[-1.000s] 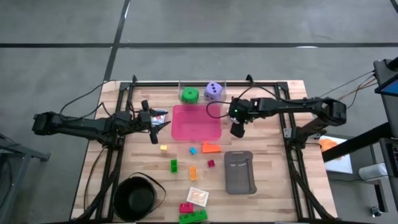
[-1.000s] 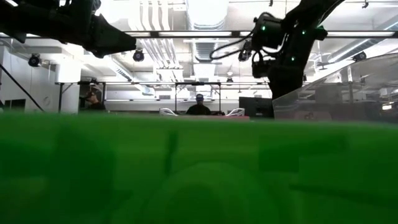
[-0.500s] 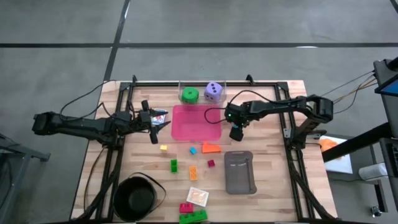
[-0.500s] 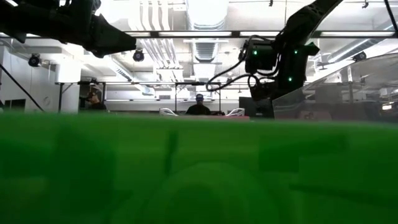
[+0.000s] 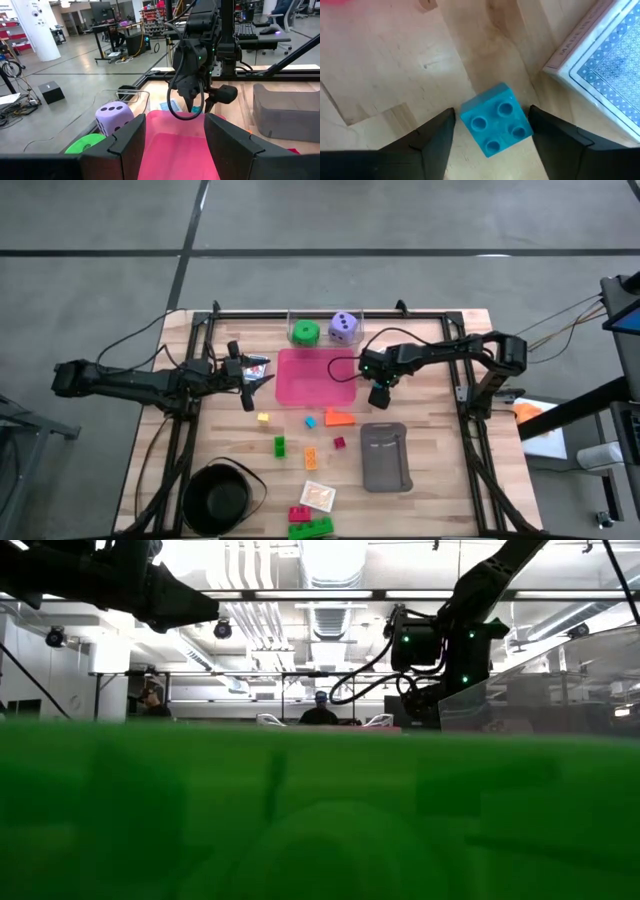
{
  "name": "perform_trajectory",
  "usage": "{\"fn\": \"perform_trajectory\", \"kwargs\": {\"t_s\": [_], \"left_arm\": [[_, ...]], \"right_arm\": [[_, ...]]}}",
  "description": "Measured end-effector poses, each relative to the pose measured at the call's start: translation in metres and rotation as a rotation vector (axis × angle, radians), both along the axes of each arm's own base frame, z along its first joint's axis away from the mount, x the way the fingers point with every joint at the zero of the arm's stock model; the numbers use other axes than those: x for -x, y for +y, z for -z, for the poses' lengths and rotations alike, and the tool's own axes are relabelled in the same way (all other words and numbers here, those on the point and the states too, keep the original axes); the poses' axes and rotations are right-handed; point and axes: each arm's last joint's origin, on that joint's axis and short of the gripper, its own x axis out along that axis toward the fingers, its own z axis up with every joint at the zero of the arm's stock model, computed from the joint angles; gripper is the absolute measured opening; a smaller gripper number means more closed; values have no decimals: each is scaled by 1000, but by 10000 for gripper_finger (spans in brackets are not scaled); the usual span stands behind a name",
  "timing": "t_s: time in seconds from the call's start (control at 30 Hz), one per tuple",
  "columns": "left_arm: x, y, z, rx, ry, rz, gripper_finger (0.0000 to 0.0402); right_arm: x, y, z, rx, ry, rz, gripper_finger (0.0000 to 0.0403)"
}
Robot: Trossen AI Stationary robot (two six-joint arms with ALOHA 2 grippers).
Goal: Pick & Place Toys
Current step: Put the right small blue game piece into the black bin
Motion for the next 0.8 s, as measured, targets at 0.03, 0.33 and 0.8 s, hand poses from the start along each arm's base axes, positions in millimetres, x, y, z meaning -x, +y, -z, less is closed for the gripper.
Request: {"fn": "perform_trajectory", "kwargs": {"t_s": [0.03,0.33,0.8], "left_arm": [[0,0,0,0,0,0,204],[0,0,0,0,1,-2,204],[0,0,0,-1,2,-2,204]], "right_arm": [[0,0,-1,2,-6,-1,232],[1,0,-11,28,-46,1,137],[7,6,-40,57,-144,-21,140]]}}
